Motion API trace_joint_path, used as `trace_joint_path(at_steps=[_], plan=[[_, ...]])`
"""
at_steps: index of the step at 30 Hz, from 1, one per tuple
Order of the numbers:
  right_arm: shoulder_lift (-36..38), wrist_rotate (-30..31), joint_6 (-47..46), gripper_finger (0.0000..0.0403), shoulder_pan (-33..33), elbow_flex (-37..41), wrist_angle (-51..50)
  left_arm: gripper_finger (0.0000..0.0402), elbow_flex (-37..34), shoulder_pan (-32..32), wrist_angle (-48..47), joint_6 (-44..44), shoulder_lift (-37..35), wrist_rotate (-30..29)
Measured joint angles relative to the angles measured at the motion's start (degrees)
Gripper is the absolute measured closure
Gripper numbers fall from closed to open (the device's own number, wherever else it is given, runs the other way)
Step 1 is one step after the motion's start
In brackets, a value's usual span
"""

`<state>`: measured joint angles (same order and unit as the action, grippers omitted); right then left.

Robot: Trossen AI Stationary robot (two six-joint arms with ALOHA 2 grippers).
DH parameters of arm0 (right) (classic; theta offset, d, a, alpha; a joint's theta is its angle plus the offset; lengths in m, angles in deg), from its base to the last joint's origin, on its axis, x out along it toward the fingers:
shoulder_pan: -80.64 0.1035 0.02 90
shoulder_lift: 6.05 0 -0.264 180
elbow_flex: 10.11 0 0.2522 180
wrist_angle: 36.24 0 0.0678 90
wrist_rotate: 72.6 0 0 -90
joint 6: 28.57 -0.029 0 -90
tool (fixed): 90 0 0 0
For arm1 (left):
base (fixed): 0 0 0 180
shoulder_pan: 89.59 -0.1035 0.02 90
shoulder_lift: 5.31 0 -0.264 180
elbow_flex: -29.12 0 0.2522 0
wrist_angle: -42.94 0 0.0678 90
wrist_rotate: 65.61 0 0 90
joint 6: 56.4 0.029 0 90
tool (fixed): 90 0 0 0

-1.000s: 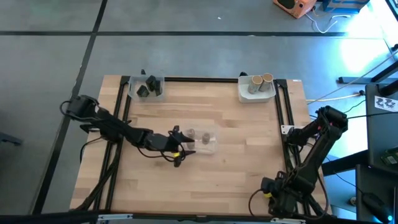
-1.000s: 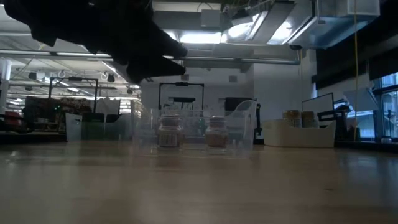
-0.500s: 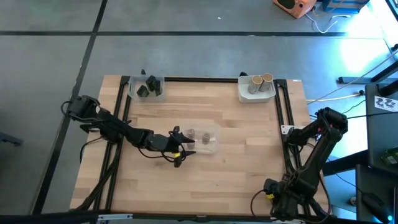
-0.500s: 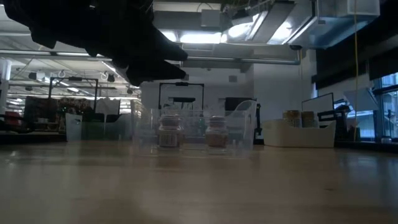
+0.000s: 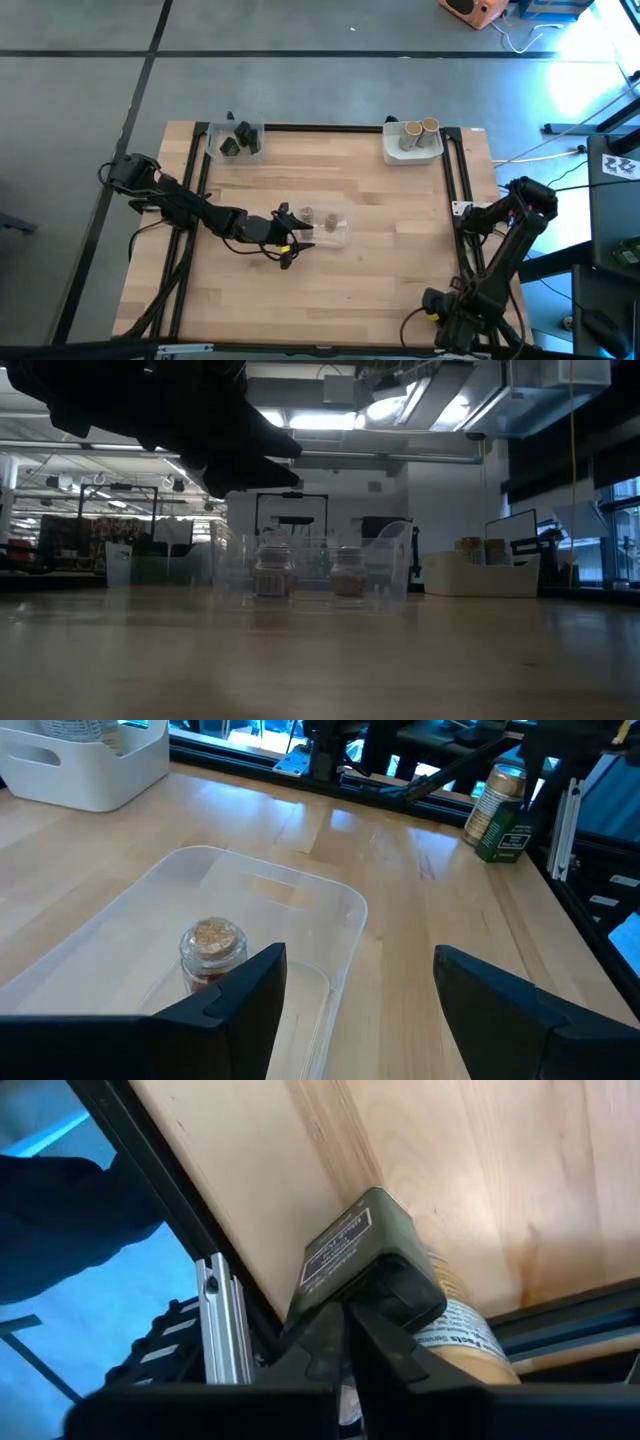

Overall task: Sort spices by type
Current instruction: Put the black seasoning can into the top transparent bin

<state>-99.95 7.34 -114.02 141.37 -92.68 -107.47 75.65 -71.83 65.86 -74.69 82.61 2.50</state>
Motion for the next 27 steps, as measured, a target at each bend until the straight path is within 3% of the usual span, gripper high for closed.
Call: trace_joint_path(at_steps=[14,27], plan=[[-0.11,10.66,11.02,0.0375,-5.59,0.02,-1.83,0.0164,0.00,0.00,0.00,0.00,0.00,0.00],[-0.35,14.37,15.70,0.0374,-12.56,0.37,-17.08,0.0164,0.00,0.00,-0.20,0.24,0.00,0.00]])
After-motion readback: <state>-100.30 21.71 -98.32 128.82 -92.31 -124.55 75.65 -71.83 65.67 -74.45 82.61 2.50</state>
